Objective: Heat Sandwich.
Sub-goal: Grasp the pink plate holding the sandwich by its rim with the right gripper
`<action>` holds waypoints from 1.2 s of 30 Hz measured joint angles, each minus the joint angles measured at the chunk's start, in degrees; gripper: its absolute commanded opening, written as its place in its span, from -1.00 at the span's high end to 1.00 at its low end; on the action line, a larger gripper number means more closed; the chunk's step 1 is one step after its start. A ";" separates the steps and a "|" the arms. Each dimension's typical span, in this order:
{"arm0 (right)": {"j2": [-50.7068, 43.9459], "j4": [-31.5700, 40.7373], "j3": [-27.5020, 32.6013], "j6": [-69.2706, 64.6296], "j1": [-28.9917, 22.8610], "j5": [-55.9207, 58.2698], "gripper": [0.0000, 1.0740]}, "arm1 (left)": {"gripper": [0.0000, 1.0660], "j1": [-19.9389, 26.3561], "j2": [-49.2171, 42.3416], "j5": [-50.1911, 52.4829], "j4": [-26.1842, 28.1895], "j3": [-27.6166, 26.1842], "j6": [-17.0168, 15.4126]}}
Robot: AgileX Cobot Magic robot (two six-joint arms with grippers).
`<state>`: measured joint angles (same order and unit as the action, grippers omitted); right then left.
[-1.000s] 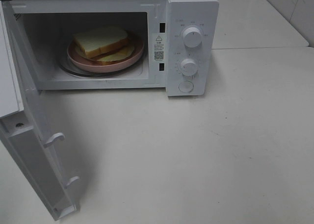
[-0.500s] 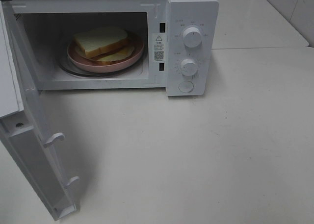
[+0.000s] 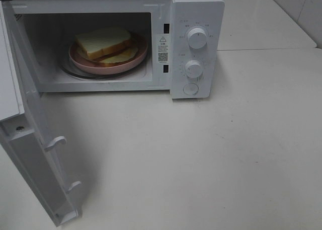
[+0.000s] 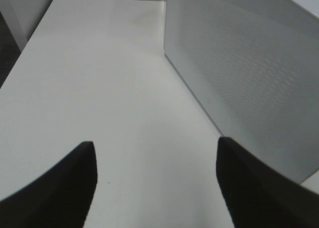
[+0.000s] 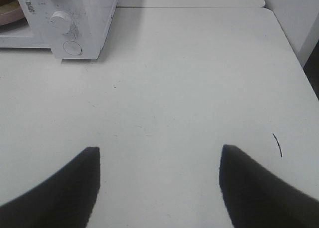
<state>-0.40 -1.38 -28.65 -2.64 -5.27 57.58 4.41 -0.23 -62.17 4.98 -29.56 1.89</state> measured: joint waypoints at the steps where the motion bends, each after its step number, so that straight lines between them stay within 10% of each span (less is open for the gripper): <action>1: 0.00 0.00 0.00 0.00 0.00 0.00 -0.25 | -0.23 0.00 0.00 0.00 0.00 0.00 0.00; 23: 0.17 0.00 -0.46 -0.06 0.00 -0.11 -0.25 | -0.23 0.00 0.00 0.00 0.00 0.00 0.00; 36: 26.70 3.50 -4.01 6.42 -2.75 -6.93 -0.24 | -0.23 0.00 0.00 0.00 0.00 0.00 0.00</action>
<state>26.30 2.12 -32.66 3.78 -8.02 50.65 4.41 -0.23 -62.17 4.98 -29.56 1.89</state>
